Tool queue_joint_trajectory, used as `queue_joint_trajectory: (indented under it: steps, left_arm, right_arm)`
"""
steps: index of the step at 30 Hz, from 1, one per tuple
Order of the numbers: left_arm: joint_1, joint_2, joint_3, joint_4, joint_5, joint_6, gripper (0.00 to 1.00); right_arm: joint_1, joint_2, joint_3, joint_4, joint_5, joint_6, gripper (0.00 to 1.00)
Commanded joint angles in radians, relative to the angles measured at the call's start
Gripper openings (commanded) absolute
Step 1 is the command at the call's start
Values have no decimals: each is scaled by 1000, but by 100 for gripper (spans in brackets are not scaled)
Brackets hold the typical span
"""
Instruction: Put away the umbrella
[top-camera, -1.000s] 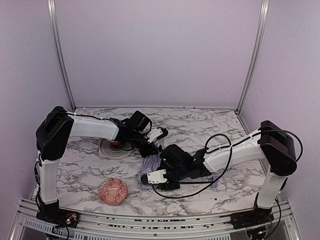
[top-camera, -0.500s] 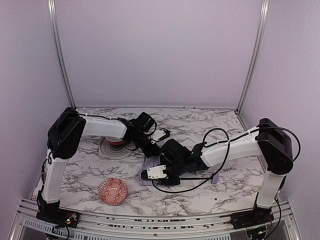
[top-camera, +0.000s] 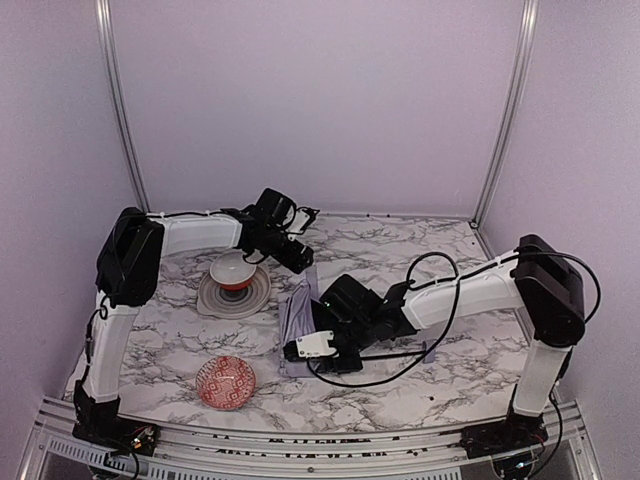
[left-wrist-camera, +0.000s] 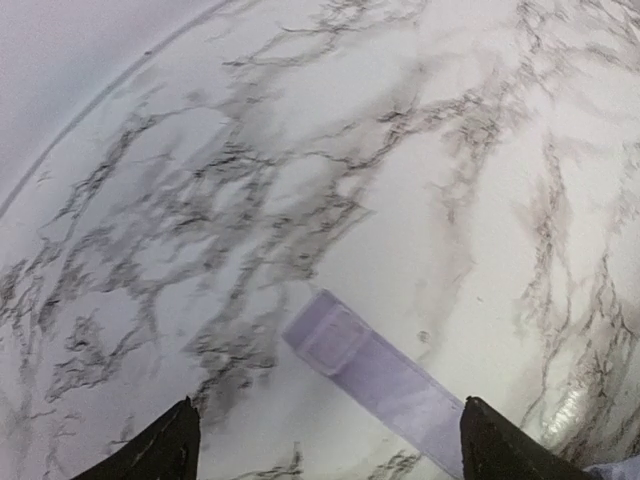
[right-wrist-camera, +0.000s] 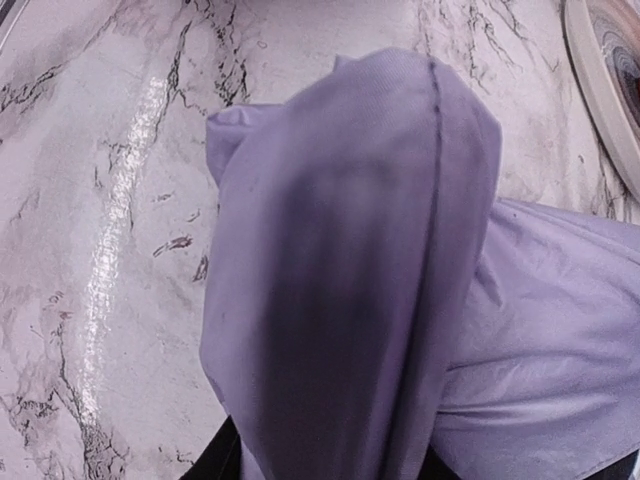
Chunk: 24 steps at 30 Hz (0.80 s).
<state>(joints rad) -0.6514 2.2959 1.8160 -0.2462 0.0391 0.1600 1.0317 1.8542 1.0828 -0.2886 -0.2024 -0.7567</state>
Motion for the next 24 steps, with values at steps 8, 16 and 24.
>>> queue_joint_trajectory:
  steps: [8, 16, 24]
  left_arm:
    - [53, -607, -574, 432, -110, 35, 99]
    - [-178, -934, -926, 424, -65, 285, 83]
    - [-440, -1009, -1203, 506, 75, 541, 86]
  right_arm:
    - [-99, 169, 64, -344, -244, 181, 32]
    - [-172, 246, 84, -389, -377, 272, 29]
    - [-224, 314, 122, -428, -481, 278, 29]
